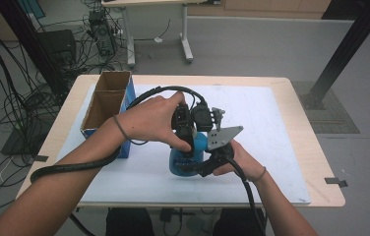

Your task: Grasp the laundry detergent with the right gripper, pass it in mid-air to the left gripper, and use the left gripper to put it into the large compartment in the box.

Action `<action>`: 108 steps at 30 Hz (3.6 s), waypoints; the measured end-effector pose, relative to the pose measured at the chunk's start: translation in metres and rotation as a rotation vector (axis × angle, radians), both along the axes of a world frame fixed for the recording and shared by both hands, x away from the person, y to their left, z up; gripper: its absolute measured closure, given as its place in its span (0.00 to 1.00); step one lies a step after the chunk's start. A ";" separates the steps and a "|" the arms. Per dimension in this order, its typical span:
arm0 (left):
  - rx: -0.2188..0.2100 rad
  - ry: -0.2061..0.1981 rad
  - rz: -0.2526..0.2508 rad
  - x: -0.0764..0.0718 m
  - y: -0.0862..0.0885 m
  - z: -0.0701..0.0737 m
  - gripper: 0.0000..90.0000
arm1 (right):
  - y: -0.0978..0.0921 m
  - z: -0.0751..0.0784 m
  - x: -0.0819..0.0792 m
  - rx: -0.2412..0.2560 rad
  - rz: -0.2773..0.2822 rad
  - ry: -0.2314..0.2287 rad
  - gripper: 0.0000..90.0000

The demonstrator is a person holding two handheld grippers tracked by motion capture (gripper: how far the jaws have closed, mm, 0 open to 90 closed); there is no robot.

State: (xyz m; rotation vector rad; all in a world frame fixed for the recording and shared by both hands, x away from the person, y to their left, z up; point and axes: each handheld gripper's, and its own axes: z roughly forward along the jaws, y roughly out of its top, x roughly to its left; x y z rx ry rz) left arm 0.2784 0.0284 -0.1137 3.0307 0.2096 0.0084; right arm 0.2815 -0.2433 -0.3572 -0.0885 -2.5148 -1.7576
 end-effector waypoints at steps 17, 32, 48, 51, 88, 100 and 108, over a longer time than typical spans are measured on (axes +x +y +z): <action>0.006 0.001 0.010 0.000 0.000 -0.001 0.41 | 0.002 -0.001 0.002 0.001 0.010 -0.002 0.46; -0.005 -0.007 0.029 -0.004 0.004 0.003 0.41 | 0.003 -0.004 0.003 0.022 0.017 0.010 0.45; -0.001 -0.024 0.041 -0.004 0.002 0.006 0.41 | -0.001 -0.005 -0.009 0.029 -0.086 0.024 0.05; 0.001 -0.020 0.045 -0.003 0.002 0.006 0.41 | -0.002 -0.005 -0.009 0.031 -0.093 0.026 0.05; -0.018 -0.005 0.066 0.002 0.007 0.007 0.41 | -0.041 -0.005 -0.019 0.000 -0.181 0.036 0.06; -0.006 0.007 0.090 0.007 0.008 0.004 0.41 | -0.077 -0.009 -0.029 -0.026 -0.264 0.047 0.05; 0.000 0.000 0.095 0.005 0.008 0.006 0.41 | -0.102 -0.007 -0.035 -0.038 -0.321 0.041 0.04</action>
